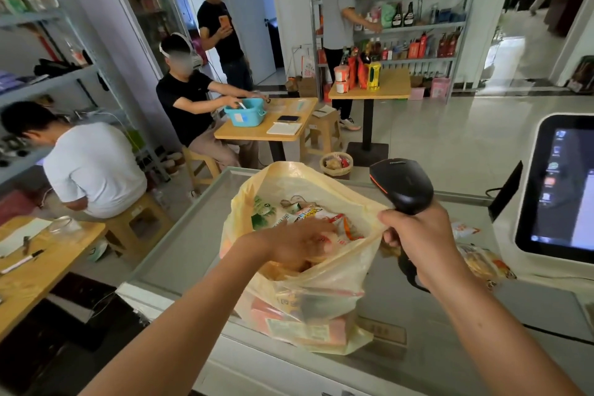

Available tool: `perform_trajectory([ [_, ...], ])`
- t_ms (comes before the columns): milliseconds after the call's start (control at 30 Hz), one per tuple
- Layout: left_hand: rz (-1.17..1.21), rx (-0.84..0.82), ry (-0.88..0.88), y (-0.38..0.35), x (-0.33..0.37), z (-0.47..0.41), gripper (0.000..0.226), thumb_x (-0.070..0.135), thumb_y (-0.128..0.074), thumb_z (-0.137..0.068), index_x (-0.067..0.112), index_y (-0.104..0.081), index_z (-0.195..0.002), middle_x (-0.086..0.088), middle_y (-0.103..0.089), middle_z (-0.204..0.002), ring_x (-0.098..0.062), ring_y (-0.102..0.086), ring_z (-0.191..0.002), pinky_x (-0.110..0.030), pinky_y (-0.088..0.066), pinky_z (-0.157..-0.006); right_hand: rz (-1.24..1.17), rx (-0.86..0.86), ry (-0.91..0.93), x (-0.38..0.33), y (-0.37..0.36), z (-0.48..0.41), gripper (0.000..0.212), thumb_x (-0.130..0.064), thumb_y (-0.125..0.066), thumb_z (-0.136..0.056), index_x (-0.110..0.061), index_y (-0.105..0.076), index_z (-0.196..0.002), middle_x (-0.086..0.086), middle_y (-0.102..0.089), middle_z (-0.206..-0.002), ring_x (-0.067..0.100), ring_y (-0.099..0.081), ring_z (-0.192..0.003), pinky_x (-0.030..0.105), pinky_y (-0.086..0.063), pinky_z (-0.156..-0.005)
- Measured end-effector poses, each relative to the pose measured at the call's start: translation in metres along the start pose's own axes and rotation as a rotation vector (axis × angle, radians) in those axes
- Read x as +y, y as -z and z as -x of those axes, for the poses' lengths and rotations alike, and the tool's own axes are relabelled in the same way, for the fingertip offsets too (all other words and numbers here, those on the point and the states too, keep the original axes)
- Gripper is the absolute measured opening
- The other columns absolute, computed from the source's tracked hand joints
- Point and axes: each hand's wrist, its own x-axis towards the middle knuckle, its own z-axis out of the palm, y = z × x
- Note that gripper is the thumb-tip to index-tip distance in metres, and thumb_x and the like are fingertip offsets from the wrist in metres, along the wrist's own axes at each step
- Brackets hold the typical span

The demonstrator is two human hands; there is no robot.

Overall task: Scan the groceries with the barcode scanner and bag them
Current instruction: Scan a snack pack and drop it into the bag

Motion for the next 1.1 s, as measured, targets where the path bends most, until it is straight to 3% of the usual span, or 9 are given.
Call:
perform_trajectory([
  [67,0.158,0.237,-0.03,0.01,0.009,0.004,0.041,0.045,-0.044,-0.103,0.042,-0.045,-0.144,0.013,-0.043,-0.152,-0.015,-0.04,-0.139,-0.031,-0.031,-0.112,0.007,-0.02,-0.002,0.002,0.003,0.001,0.005,0.001,-0.066,-0.079,0.001,-0.065,-0.084,0.015,-0.057,-0.054,0.018,-0.052,-0.046,0.03,-0.043,-0.05],
  [133,0.138,0.456,-0.105,0.018,0.026,0.005,0.034,0.044,-0.045,-0.103,0.035,-0.06,-0.132,0.013,-0.056,-0.14,-0.011,-0.053,-0.127,-0.035,-0.043,-0.109,0.017,-0.03,-0.004,0.004,0.004,0.001,0.005,-0.001,-0.068,-0.079,-0.001,-0.066,-0.084,0.014,-0.059,-0.054,0.02,-0.053,-0.049,0.032,-0.045,-0.053],
  [233,0.132,0.584,-0.188,0.021,0.056,0.003,0.035,0.045,-0.044,-0.103,0.028,-0.069,-0.12,0.01,-0.067,-0.124,-0.008,-0.06,-0.112,-0.038,-0.051,-0.098,0.012,-0.043,0.008,0.004,0.008,0.001,0.007,-0.004,-0.069,-0.08,0.001,-0.066,-0.084,0.015,-0.059,-0.056,0.02,-0.053,-0.049,0.03,-0.045,-0.052],
  [433,0.304,0.656,-0.391,0.012,0.122,0.004,0.028,0.032,-0.049,-0.104,0.021,-0.072,-0.115,0.01,-0.073,-0.109,-0.001,-0.064,-0.103,-0.019,-0.05,-0.089,-0.063,0.012,0.028,-0.004,0.049,0.008,0.015,-0.015,-0.074,-0.083,-0.002,-0.069,-0.085,0.011,-0.063,-0.061,0.019,-0.056,-0.048,0.028,-0.046,-0.046],
  [600,0.434,0.677,-0.446,-0.018,0.175,-0.025,0.029,0.032,-0.047,-0.104,0.018,-0.071,-0.109,0.005,-0.074,-0.098,-0.008,-0.068,-0.092,-0.03,-0.053,-0.084,-0.153,0.138,-0.021,-0.003,0.103,0.013,0.017,-0.02,-0.076,-0.082,-0.007,-0.067,-0.076,0.007,-0.061,-0.055,0.021,-0.056,-0.048,0.03,-0.045,-0.05],
  [733,0.355,0.592,-0.344,-0.064,0.193,-0.07,0.026,0.017,-0.047,-0.103,0.012,-0.069,-0.116,-0.005,-0.072,-0.11,-0.019,-0.065,-0.103,-0.024,-0.045,-0.086,-0.109,0.175,-0.118,0.013,0.13,0.013,0.015,-0.019,-0.076,-0.083,-0.006,-0.068,-0.082,0.009,-0.063,-0.057,0.021,-0.059,-0.048,0.029,-0.051,-0.05],
  [833,0.333,0.544,-0.227,-0.092,0.179,-0.112,0.033,0.021,-0.041,-0.1,0.013,-0.065,-0.121,-0.009,-0.068,-0.118,-0.025,-0.061,-0.11,-0.034,-0.048,-0.096,-0.035,0.084,-0.235,0.039,0.136,0.008,0.016,-0.02,-0.075,-0.083,-0.006,-0.069,-0.087,0.012,-0.067,-0.06,0.022,-0.062,-0.051,0.036,-0.056,-0.058],
  [967,0.214,0.537,0.034,-0.108,0.165,-0.154,0.044,0.012,-0.046,-0.099,0.015,-0.049,-0.142,-0.012,-0.048,-0.145,-0.029,-0.042,-0.137,-0.041,-0.033,-0.116,-0.003,-0.009,-0.33,0.064,0.133,-0.008,0.022,-0.024,-0.075,-0.084,-0.003,-0.069,-0.084,0.011,-0.067,-0.059,0.021,-0.064,-0.05,0.03,-0.052,-0.053],
  [1100,0.071,0.524,0.387,-0.1,0.153,-0.185,0.054,0.045,-0.033,-0.102,0.027,-0.028,-0.153,-0.013,-0.013,-0.164,-0.038,-0.004,-0.151,-0.061,-0.005,-0.12,-0.021,-0.065,-0.384,0.078,0.131,-0.033,0.019,-0.023,-0.074,-0.085,-0.005,-0.068,-0.086,0.011,-0.067,-0.06,0.023,-0.063,-0.052,0.035,-0.055,-0.059],
])
